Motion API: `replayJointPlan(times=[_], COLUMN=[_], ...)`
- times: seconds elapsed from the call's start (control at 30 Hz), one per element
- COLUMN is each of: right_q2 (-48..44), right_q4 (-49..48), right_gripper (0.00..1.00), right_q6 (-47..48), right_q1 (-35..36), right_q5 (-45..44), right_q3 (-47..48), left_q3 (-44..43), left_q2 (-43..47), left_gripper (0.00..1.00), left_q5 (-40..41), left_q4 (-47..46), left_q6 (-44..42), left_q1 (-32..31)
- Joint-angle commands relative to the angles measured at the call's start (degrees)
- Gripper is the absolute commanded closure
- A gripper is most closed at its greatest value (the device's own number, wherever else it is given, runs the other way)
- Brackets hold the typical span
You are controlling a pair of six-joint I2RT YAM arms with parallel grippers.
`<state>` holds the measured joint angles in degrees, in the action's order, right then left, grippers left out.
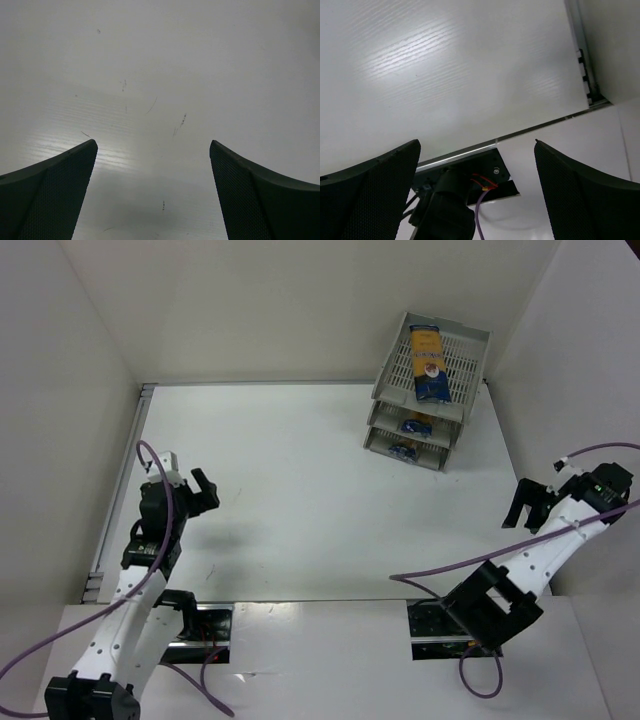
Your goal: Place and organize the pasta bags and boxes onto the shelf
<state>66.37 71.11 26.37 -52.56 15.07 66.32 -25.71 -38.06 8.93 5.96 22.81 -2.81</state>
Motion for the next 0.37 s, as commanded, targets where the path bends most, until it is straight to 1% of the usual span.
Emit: replayJointPlan(times=[0.0, 0.03, 0.17, 0.33], right_q2=[-6.15, -8.43, -11.25, -11.79], right_q4=[-0.44, -0.45, -0.97, -0.97], right_gripper=[0.0, 0.0, 0.0, 0.0], right_q6=[-1.06, -1.67, -3.51, -4.05], right_q1=[-0.36, -0.36, -0.36, -0.36], right_q5=[-1.96, -1.97, -3.56, -4.78], right_q3=[0.03, 0.03, 0.03, -0.49], left_q3=[0.58, 0.58, 0.58, 0.58], left_q2=[0.36, 0.36, 0.36, 0.88], left_gripper=[0.0, 0.0, 0.0, 0.0], left_q5=[-0.93, -0.93, -0.93, -0.93], left_q4=[-2.53, -2.53, -2.53, -2.53], left_q6=[0.75, 0.75, 0.75, 0.75], left_q1=[1.05, 1.05, 1.05, 1.05])
